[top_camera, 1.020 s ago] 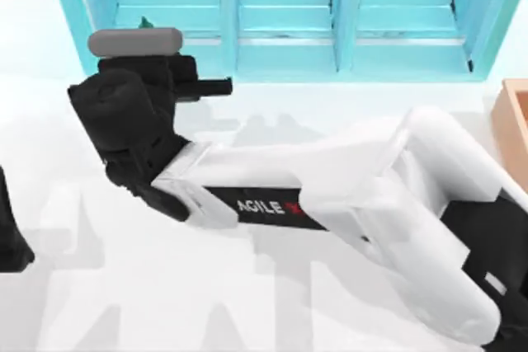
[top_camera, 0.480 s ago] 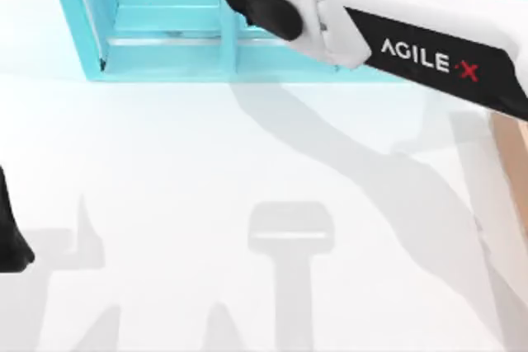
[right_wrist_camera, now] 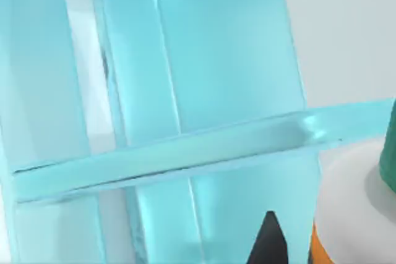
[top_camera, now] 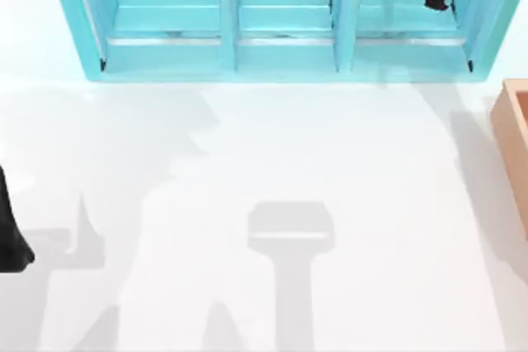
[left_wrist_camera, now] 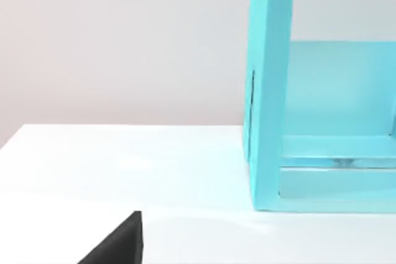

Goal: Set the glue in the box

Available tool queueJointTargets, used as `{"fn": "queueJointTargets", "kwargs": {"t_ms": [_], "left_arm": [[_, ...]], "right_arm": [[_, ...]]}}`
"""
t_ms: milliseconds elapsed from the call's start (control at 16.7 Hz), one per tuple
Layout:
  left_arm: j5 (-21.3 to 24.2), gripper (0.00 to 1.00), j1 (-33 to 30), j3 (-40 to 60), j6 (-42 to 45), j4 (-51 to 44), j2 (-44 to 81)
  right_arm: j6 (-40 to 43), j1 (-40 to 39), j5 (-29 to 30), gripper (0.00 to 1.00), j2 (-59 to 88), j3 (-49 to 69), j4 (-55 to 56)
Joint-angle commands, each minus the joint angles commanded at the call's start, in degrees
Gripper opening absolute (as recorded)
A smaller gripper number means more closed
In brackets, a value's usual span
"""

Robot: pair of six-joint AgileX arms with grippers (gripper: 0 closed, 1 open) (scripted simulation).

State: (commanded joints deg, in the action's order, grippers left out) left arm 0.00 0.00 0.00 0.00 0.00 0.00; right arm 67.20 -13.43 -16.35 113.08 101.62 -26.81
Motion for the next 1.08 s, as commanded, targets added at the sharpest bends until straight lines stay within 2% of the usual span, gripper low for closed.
{"fn": "queueJointTargets", "kwargs": {"t_ms": [300, 600, 840, 1080], "left_arm": [[0.0, 1.0, 0.0, 0.0, 0.0, 0.0, 0.0], [0.0, 1.0, 0.0, 0.0, 0.0, 0.0, 0.0], [0.0, 1.0, 0.0, 0.0, 0.0, 0.0, 0.0], [0.0, 1.0, 0.0, 0.0, 0.0, 0.0, 0.0]], "right_arm": [[30.7, 23.8, -24.1, 0.0, -0.4, -10.7, -24.4], [57.8, 47.2, -43.2, 0.0, 4.4, -22.5, -46.6], [74.5, 61.7, -54.1, 0.0, 8.7, -30.1, -59.8], [83.4, 69.5, -60.1, 0.0, 11.0, -34.1, -66.6]]}}
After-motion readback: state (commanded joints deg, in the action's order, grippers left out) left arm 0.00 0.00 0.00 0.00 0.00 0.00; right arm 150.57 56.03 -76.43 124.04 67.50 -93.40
